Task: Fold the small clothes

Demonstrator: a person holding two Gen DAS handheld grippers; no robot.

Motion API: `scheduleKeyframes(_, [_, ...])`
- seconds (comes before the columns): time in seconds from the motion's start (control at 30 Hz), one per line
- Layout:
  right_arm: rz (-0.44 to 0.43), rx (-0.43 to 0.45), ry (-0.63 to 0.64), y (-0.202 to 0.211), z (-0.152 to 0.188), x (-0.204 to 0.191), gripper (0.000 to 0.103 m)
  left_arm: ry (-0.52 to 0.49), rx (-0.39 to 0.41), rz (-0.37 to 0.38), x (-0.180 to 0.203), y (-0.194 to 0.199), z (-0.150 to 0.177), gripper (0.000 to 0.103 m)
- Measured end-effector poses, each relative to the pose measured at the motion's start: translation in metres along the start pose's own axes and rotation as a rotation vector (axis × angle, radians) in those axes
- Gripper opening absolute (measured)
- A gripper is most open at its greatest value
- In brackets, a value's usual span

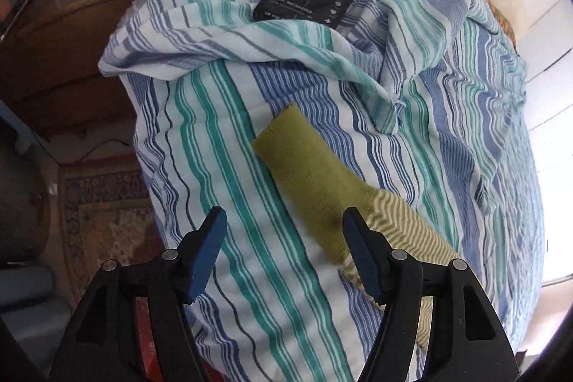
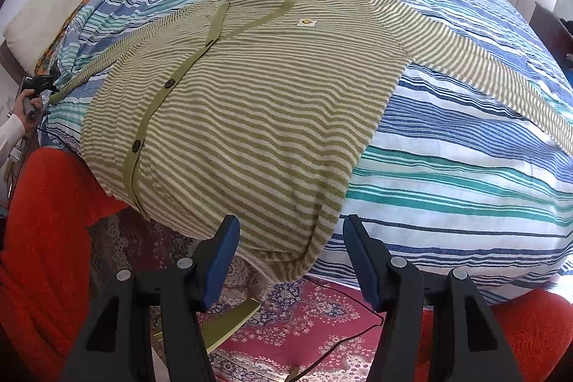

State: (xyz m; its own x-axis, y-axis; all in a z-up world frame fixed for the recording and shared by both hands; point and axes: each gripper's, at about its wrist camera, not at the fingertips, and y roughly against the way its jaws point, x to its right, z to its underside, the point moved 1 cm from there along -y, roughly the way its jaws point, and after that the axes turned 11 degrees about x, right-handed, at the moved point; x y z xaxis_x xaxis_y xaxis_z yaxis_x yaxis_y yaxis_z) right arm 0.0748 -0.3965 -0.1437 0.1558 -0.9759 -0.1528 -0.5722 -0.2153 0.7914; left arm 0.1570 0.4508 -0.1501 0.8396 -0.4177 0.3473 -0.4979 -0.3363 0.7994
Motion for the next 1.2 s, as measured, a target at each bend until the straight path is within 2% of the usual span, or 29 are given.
scheduleKeyframes(0.13, [0.000,-0.025,0.031,-0.006,0.000,-0.007,0.060,-0.009,-0.010,0.078,-0.016,0.001,0.008,0.068])
scheduleKeyframes(0.27, [-0.003,-0.047,0.058,-0.013,0.000,-0.015,0.060,-0.079,-0.002,0.032,-0.013,-0.012,0.005,0.067])
scheduleKeyframes(0.37, [0.001,-0.068,0.073,-0.018,0.002,-0.019,0.060,-0.130,0.001,0.049,0.022,-0.020,-0.020,0.044])
scheduleKeyframes(0.43, [0.004,-0.080,0.079,-0.020,0.003,-0.020,0.060,-0.207,-0.027,0.050,0.048,-0.028,-0.032,0.042])
scheduleKeyframes(0.53, [0.008,-0.080,0.071,-0.020,0.001,-0.022,0.060,-0.293,-0.046,-0.016,0.064,-0.032,-0.036,0.042])
scheduleKeyframes(0.57, [0.010,-0.076,0.069,-0.019,0.001,-0.022,0.060,-0.284,-0.028,0.001,0.060,-0.026,-0.035,0.044])
scheduleKeyframes(0.63, [0.015,-0.066,0.072,-0.018,0.000,-0.024,0.060,-0.234,0.005,0.049,0.042,-0.011,-0.032,0.056])
scheduleKeyframes(0.67, [0.018,-0.063,0.076,-0.017,-0.001,-0.025,0.060,-0.201,0.024,0.071,0.029,-0.003,-0.030,0.067])
scheduleKeyframes(0.7, [0.018,-0.062,0.083,-0.017,-0.001,-0.027,0.060,-0.170,0.043,0.089,0.016,0.003,-0.027,0.073])
scheduleKeyframes(0.73, [0.018,-0.065,0.093,-0.018,-0.001,-0.029,0.060,-0.145,0.050,0.101,0.005,0.005,-0.024,0.074])
scheduleKeyframes(0.8, [0.011,-0.076,0.111,-0.021,0.000,-0.032,0.060,-0.119,0.011,0.113,-0.009,-0.004,-0.019,0.074])
scheduleKeyframes(0.9, [-0.002,-0.097,0.134,-0.027,0.002,-0.037,0.060,-0.103,-0.007,0.102,-0.010,-0.021,-0.019,0.072])
scheduleKeyframes(0.93, [-0.003,-0.099,0.139,-0.028,0.003,-0.039,0.060,-0.093,0.002,0.105,-0.006,-0.024,-0.021,0.070])
scheduleKeyframes(0.97, [-0.003,-0.098,0.142,-0.028,0.002,-0.040,0.060,-0.082,0.005,0.116,-0.002,-0.025,-0.023,0.054])
scheduleKeyframes(1.0, [-0.002,-0.093,0.142,-0.027,0.002,-0.040,0.060,-0.076,-0.014,0.145,0.004,-0.029,-0.025,0.012])
scheduleKeyframes(1.03, [0.000,-0.086,0.139,-0.025,0.002,-0.040,0.060,-0.081,-0.049,0.172,0.012,-0.031,-0.025,0.006])
scheduleKeyframes(1.13, [0.014,-0.069,0.112,-0.021,0.000,-0.035,0.060,-0.142,0.006,0.055,0.030,-0.027,-0.039,0.004])
scheduleKeyframes(1.2, [0.026,-0.061,0.089,-0.019,-0.001,-0.030,0.060,-0.096,0.002,-0.021,0.024,-0.036,-0.049,0.004])
